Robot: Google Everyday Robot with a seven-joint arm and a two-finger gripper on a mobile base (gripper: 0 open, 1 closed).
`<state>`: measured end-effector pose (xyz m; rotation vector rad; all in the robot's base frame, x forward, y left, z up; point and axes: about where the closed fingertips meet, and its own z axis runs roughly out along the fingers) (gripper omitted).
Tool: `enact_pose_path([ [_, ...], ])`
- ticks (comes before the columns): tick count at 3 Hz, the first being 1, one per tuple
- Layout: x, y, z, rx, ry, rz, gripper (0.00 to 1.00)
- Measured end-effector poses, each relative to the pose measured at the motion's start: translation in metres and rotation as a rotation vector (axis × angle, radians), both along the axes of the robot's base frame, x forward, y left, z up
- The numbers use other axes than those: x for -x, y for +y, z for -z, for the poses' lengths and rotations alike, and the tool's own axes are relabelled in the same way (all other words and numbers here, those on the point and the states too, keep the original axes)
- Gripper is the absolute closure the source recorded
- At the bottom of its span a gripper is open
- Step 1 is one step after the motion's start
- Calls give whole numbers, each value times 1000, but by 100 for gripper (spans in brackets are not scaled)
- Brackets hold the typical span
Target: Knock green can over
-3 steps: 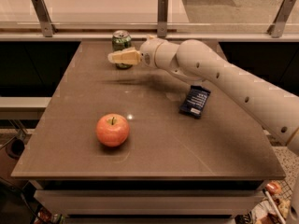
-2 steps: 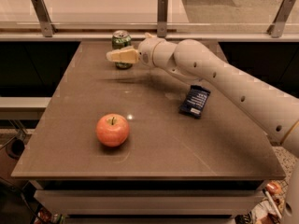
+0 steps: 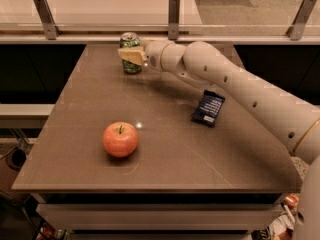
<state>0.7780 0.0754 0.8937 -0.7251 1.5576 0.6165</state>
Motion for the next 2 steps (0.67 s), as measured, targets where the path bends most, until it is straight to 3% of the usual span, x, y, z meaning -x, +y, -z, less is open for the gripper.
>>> enact_pose_path([
  [2,1,5,0,-1,1,-7,86],
])
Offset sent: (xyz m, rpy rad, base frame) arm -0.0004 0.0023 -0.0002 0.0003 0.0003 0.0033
